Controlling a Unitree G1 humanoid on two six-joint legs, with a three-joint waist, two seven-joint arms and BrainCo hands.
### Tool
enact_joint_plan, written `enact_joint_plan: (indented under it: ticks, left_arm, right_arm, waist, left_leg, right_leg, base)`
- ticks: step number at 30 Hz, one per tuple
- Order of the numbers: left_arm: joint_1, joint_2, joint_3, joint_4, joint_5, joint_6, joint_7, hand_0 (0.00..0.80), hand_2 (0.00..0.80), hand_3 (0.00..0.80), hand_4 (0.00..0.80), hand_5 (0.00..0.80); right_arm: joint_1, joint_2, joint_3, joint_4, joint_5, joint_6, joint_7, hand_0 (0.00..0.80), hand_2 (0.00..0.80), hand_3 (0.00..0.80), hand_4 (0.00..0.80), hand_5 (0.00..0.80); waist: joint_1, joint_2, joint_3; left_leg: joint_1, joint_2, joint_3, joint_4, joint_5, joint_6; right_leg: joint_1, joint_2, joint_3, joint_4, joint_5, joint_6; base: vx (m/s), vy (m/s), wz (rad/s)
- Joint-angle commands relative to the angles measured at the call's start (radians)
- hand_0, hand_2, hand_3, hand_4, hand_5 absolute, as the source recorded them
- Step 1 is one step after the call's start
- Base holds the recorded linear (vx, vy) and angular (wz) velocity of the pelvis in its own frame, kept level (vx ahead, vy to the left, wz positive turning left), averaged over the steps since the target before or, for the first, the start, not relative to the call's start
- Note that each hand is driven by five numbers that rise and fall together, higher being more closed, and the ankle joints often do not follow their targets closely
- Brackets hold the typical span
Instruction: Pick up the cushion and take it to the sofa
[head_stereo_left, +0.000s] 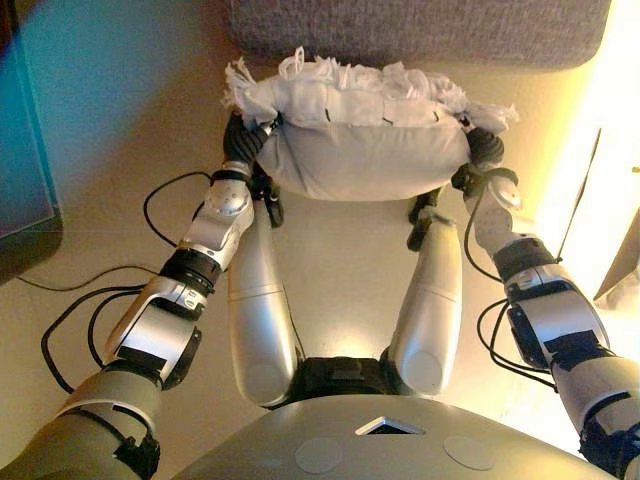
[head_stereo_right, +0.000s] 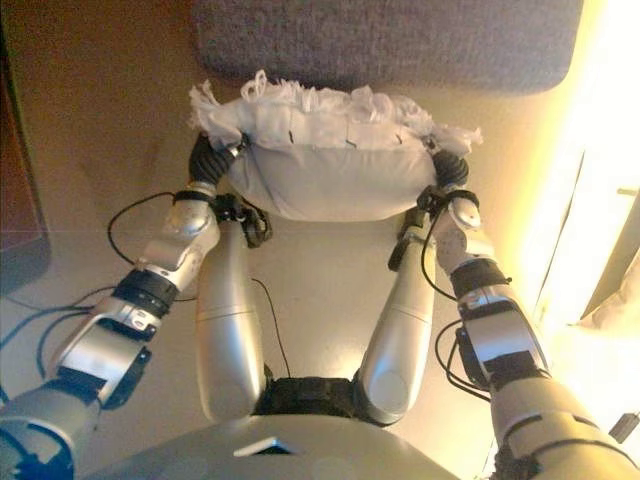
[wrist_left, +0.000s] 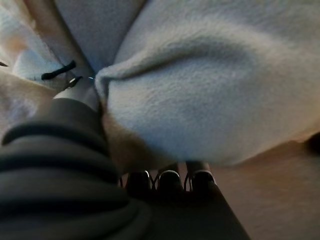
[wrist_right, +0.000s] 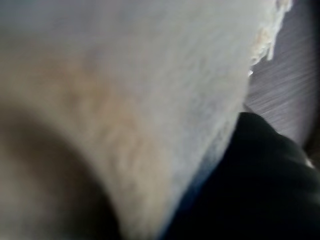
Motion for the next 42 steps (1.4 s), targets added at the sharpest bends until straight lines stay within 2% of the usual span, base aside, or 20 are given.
enact_joint_plan:
  ticks: [1, 2, 3, 4, 7, 9, 12, 15, 17, 19, 21, 23, 25, 27, 30, 31, 33, 37, 39, 42]
  left_arm:
    - [-0.073, -0.026, -0.006, -0.103, -0.011, -0.062, -0.035, 0.8, 0.8, 0.8, 0.8, 0.8]
    - [-0.074, -0.023, -0.005, -0.099, -0.022, -0.059, -0.04, 0.8, 0.8, 0.8, 0.8, 0.8]
    - [-0.081, -0.021, -0.003, -0.09, -0.031, -0.056, -0.05, 0.8, 0.8, 0.8, 0.8, 0.8]
    - [-0.089, -0.02, -0.001, -0.084, -0.042, -0.048, -0.062, 0.8, 0.8, 0.8, 0.8, 0.8]
    - [-0.102, -0.028, 0.006, -0.064, -0.076, -0.049, -0.084, 0.8, 0.8, 0.8, 0.8, 0.8]
    - [-0.08, -0.034, 0.011, -0.067, -0.071, -0.048, -0.076, 0.8, 0.8, 0.8, 0.8, 0.8]
    - [0.005, -0.052, 0.026, -0.08, -0.054, -0.054, -0.066, 0.8, 0.8, 0.8, 0.8, 0.8]
    - [0.103, -0.061, 0.067, -0.099, -0.051, -0.048, -0.087, 0.8, 0.8, 0.8, 0.8, 0.8]
    - [0.139, -0.067, 0.092, -0.11, -0.053, -0.018, -0.112, 0.8, 0.8, 0.8, 0.8, 0.8]
    - [0.164, -0.075, 0.106, -0.103, -0.041, 0.024, -0.138, 0.8, 0.8, 0.8, 0.8, 0.8]
    - [0.183, -0.077, 0.096, -0.102, -0.003, 0.057, -0.161, 0.8, 0.8, 0.8, 0.8, 0.8]
    - [0.183, -0.075, 0.083, -0.093, 0.013, 0.072, -0.163, 0.8, 0.8, 0.8, 0.8, 0.8]
    - [0.178, -0.064, 0.074, -0.083, 0.003, 0.075, -0.168, 0.8, 0.8, 0.8, 0.8, 0.8]
    - [0.175, -0.063, 0.068, -0.066, 0.001, 0.065, -0.177, 0.8, 0.8, 0.8, 0.8, 0.8]
    - [0.172, -0.067, 0.053, -0.064, -0.009, 0.067, -0.182, 0.8, 0.8, 0.8, 0.8, 0.8]
    - [0.168, -0.075, 0.045, -0.059, -0.012, 0.069, -0.19, 0.8, 0.8, 0.8, 0.8, 0.8]
    - [0.164, -0.088, 0.038, -0.048, -0.011, 0.073, -0.193, 0.8, 0.8, 0.8, 0.8, 0.8]
    - [0.172, -0.095, 0.049, -0.027, 0.01, 0.068, -0.176, 0.8, 0.8, 0.8, 0.8, 0.8]
    - [0.181, -0.09, 0.059, -0.026, 0.009, 0.067, -0.175, 0.8, 0.8, 0.8, 0.8, 0.8]
    - [0.206, -0.083, 0.075, -0.045, 0.009, 0.071, -0.183, 0.8, 0.8, 0.8, 0.8, 0.8]
  right_arm:
    - [-0.059, -0.028, -0.058, -0.149, -0.002, -0.102, 0.015, 0.8, 0.8, 0.8, 0.8, 0.8]
    - [-0.045, -0.028, -0.06, -0.169, 0.0, -0.101, 0.018, 0.8, 0.8, 0.8, 0.8, 0.8]
    - [-0.031, -0.027, -0.065, -0.179, 0.009, -0.1, 0.036, 0.8, 0.8, 0.8, 0.8, 0.8]
    - [-0.019, -0.024, -0.066, -0.194, 0.002, -0.099, 0.039, 0.8, 0.8, 0.8, 0.8, 0.8]
    - [0.008, -0.009, -0.048, -0.21, -0.06, -0.104, 0.032, 0.8, 0.8, 0.8, 0.8, 0.8]
    - [0.031, 0.007, -0.039, -0.228, -0.041, -0.091, 0.018, 0.8, 0.8, 0.8, 0.8, 0.8]
    - [0.091, 0.042, -0.041, -0.259, -0.033, -0.062, 0.017, 0.8, 0.8, 0.8, 0.8, 0.8]
    - [0.178, 0.052, -0.045, -0.306, -0.134, -0.009, 0.048, 0.8, 0.8, 0.8, 0.8, 0.8]
    - [0.227, 0.049, -0.044, -0.331, -0.166, 0.024, 0.06, 0.8, 0.8, 0.8, 0.8, 0.8]
    - [0.28, 0.06, -0.056, -0.33, -0.127, 0.038, 0.072, 0.8, 0.8, 0.8, 0.8, 0.8]
    - [0.317, 0.08, -0.073, -0.327, -0.098, 0.046, 0.066, 0.8, 0.8, 0.8, 0.8, 0.8]
    - [0.328, 0.092, -0.078, -0.315, -0.106, 0.051, 0.065, 0.8, 0.8, 0.8, 0.8, 0.8]
    - [0.341, 0.101, -0.074, -0.312, -0.091, 0.054, 0.076, 0.8, 0.8, 0.8, 0.8, 0.8]
    - [0.355, 0.108, -0.071, -0.308, -0.078, 0.055, 0.074, 0.8, 0.8, 0.8, 0.8, 0.8]
    - [0.371, 0.108, -0.064, -0.298, -0.08, 0.047, 0.072, 0.8, 0.8, 0.8, 0.8, 0.8]
    - [0.372, 0.099, -0.062, -0.282, -0.073, 0.04, 0.077, 0.8, 0.8, 0.8, 0.8, 0.8]
    - [0.368, 0.092, -0.061, -0.264, -0.051, 0.035, 0.093, 0.8, 0.8, 0.8, 0.8, 0.8]
    - [0.357, 0.063, -0.074, -0.253, -0.04, 0.061, 0.13, 0.8, 0.8, 0.8, 0.8, 0.8]
    - [0.356, 0.044, -0.084, -0.263, -0.056, 0.078, 0.152, 0.8, 0.8, 0.8, 0.8, 0.8]
    - [0.37, 0.031, -0.09, -0.284, -0.073, 0.073, 0.149, 0.8, 0.8, 0.8, 0.8, 0.8]
  waist:
    - [0.023, -0.005, -0.061]
    - [0.019, -0.008, -0.08]
    - [0.011, -0.015, -0.09]
    - [0.008, -0.016, -0.101]
    - [0.003, -0.026, -0.14]
    - [0.005, -0.033, -0.164]
    - [0.015, -0.048, -0.224]
    - [0.033, -0.046, -0.299]
    - [0.034, -0.043, -0.347]
    - [0.033, -0.042, -0.398]
    - [0.03, -0.037, -0.434]
    - [0.025, -0.026, -0.45]
    - [0.019, -0.012, -0.461]
    - [0.012, 0.008, -0.471]
    - [0.0, 0.011, -0.478]
    - [-0.008, 0.002, -0.484]
    - [-0.026, -0.022, -0.489]
    - [-0.08, -0.052, -0.488]
    - [-0.112, -0.048, -0.479]
    - [-0.132, -0.04, -0.464]
  left_leg:
    - [0.189, 0.052, -0.013, -0.24, 0.074, -0.109]
    - [0.227, 0.055, 0.006, -0.272, 0.079, -0.109]
    - [0.246, 0.06, 0.038, -0.31, 0.121, -0.101]
    - [0.269, 0.072, 0.057, -0.332, 0.129, -0.099]
    - [0.338, 0.058, 0.056, -0.399, 0.154, -0.102]
    - [0.388, 0.038, 0.035, -0.435, 0.161, -0.104]
    - [0.503, -0.005, -0.023, -0.49, 0.152, -0.101]
    - [0.63, -0.052, -0.042, -0.552, 0.142, -0.087]
    - [0.698, -0.059, -0.01, -0.578, 0.141, -0.077]
    - [0.765, -0.07, 0.03, -0.59, 0.123, -0.06]
    - [0.821, -0.086, 0.03, -0.62, 0.109, -0.046]
    - [0.869, -0.097, 0.036, -0.658, 0.111, -0.029]
    - [0.905, -0.113, 0.04, -0.697, 0.12, -0.013]
    - [0.93, -0.119, 0.052, -0.738, 0.143, 0.004]
    - [0.962, -0.127, 0.041, -0.78, 0.163, 0.014]
    - [0.981, -0.142, 0.025, -0.796, 0.165, 0.016]
    - [1.012, -0.173, 0.005, -0.807, 0.151, 0.016]
    - [1.107, -0.218, -0.038, -0.828, 0.092, 0.026]
    - [1.164, -0.234, -0.061, -0.832, 0.063, 0.04]
    - [1.216, -0.234, -0.086, -0.812, 0.012, 0.054]
  right_leg:
    - [0.04, -0.055, -0.059, 0.024, 0.121, 0.039]
    - [0.078, -0.061, -0.076, -0.002, 0.123, 0.04]
    - [0.102, -0.072, -0.099, -0.029, 0.15, 0.024]
    - [0.124, -0.076, -0.111, -0.035, 0.147, 0.022]
    - [0.184, -0.063, -0.124, -0.079, 0.145, 0.027]
    - [0.231, -0.047, -0.123, -0.12, 0.146, 0.031]
    - [0.334, -0.021, -0.1, -0.2, 0.151, 0.031]
    - [0.452, -0.021, -0.084, -0.259, 0.149, 0.029]
    - [0.515, -0.039, -0.086, -0.274, 0.16, 0.03]
    - [0.577, -0.065, -0.097, -0.277, 0.189, 0.039]
    - [0.603, -0.086, -0.072, -0.26, 0.264, 0.053]
    - [0.613, -0.081, -0.042, -0.232, 0.296, 0.058]
    - [0.612, -0.065, -0.019, -0.174, 0.322, 0.055]
    - [0.601, -0.027, 0.002, -0.08, 0.325, 0.045]
    - [0.586, 0.03, 0.024, -0.056, 0.316, 0.035]
    - [0.591, 0.064, 0.035, -0.087, 0.31, 0.028]
    - [0.599, 0.097, 0.051, -0.186, 0.311, 0.023]
    - [0.543, 0.166, 0.078, -0.396, 0.323, 0.033]
    - [0.478, 0.217, 0.052, -0.489, 0.321, 0.034]
    - [0.422, 0.251, 0.027, -0.51, 0.328, 0.023]
  base:
    - [0.159, -0.083, 0.23]
    - [0.075, -0.089, 0.18]
    - [0.043, -0.097, 0.17]
    - [0.009, -0.113, 0.13]
    - [0.037, -0.085, 0.17]
    - [0.03, -0.019, 0.1]
    - [0.15, 0.11, -0.12]
    - [0.305, 0.204, -0.5]
    - [0.384, 0.19, -0.53]
    - [0.424, 0.177, -0.02]
    - [0.339, 0.138, 0.25]
    - [0.22, 0.16, 0.13]
    - [0.153, 0.204, 0.11]
    - [0.125, 0.224, 0.12]
    - [0.148, 0.089, 0.18]
    - [0.229, -0.008, 0.23]
    - [0.323, -0.09, 0.28]
    - [0.449, -0.068, 0.32]
    - [0.563, 0.05, 0.36]
    - [0.494, 0.002, 0.8]
